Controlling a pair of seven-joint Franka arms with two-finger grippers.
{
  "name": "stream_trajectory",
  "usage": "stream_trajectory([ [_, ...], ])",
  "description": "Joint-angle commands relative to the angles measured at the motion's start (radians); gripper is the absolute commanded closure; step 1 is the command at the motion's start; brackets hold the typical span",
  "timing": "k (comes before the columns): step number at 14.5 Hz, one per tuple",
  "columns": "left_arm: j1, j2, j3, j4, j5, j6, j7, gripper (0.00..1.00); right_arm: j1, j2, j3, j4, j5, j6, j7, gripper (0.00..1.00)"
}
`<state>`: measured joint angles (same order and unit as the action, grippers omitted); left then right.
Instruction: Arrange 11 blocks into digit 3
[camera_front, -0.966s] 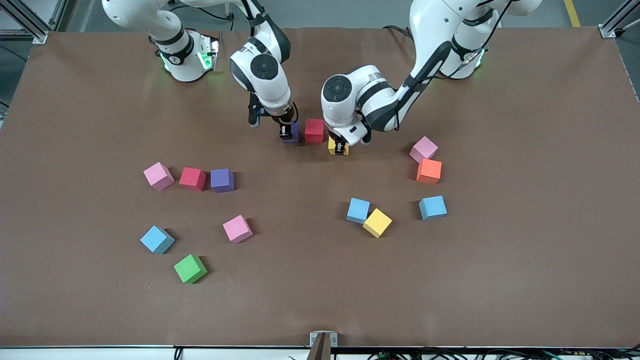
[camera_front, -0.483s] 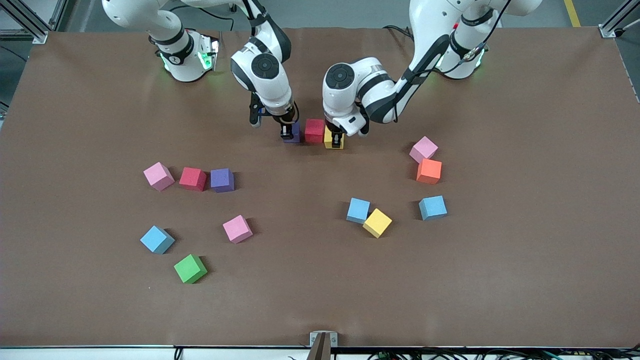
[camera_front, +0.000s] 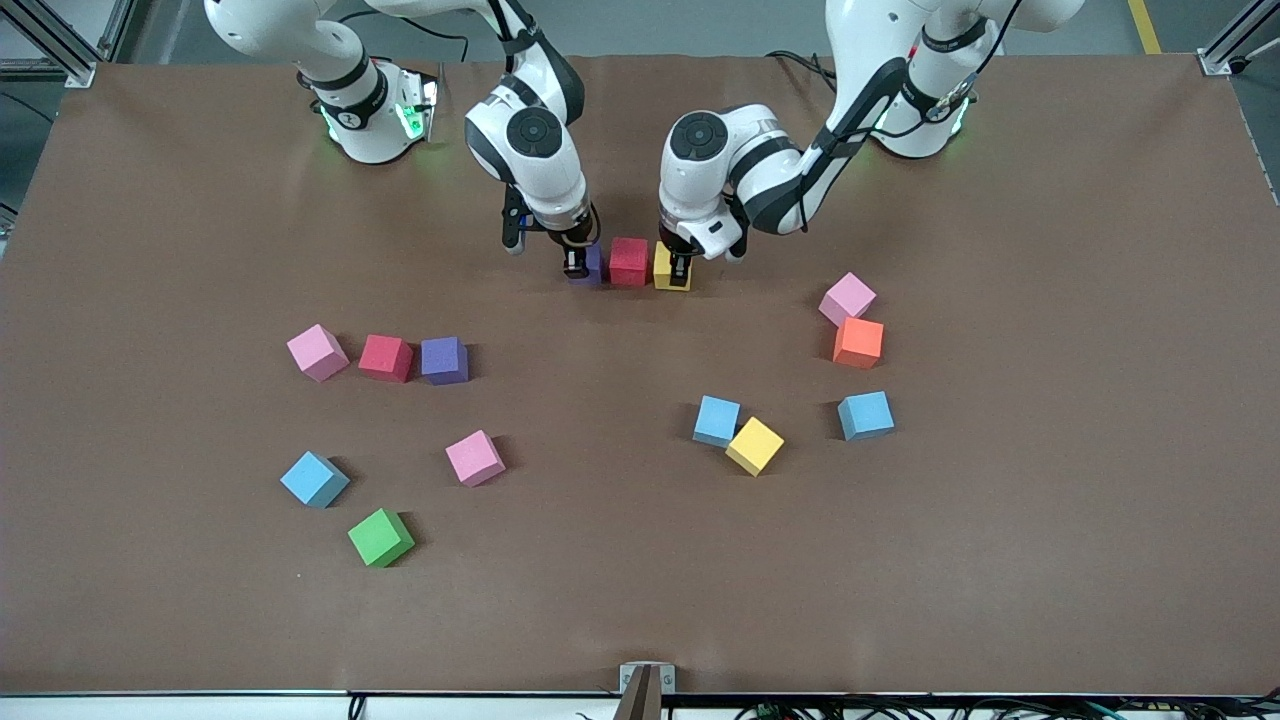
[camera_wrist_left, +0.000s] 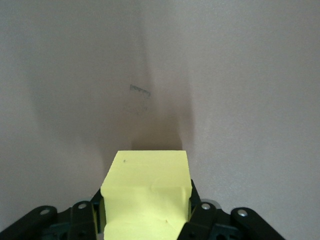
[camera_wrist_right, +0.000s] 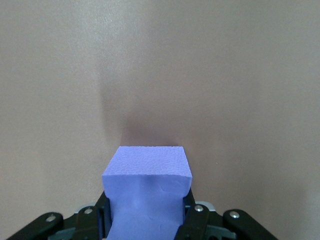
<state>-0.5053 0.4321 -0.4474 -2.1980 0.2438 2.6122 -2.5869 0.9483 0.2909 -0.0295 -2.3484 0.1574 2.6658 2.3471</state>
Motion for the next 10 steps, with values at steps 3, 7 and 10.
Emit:
stream_trajectory([
  [3, -0.001, -0.032, -0.008, -0.045, -0.009, 0.055, -0.027, 0.76, 0.021, 0.014, -0.009, 0.006, 0.017, 0.016, 0.024, 1.0],
  [7, -0.007, -0.019, -0.008, -0.052, -0.009, 0.095, -0.027, 0.76, 0.026, 0.02, -0.007, 0.015, 0.017, 0.017, 0.034, 1.0],
  [10, -0.012, -0.007, -0.008, -0.051, -0.011, 0.115, -0.027, 0.76, 0.03, 0.022, -0.007, 0.015, 0.017, 0.019, 0.035, 1.0],
])
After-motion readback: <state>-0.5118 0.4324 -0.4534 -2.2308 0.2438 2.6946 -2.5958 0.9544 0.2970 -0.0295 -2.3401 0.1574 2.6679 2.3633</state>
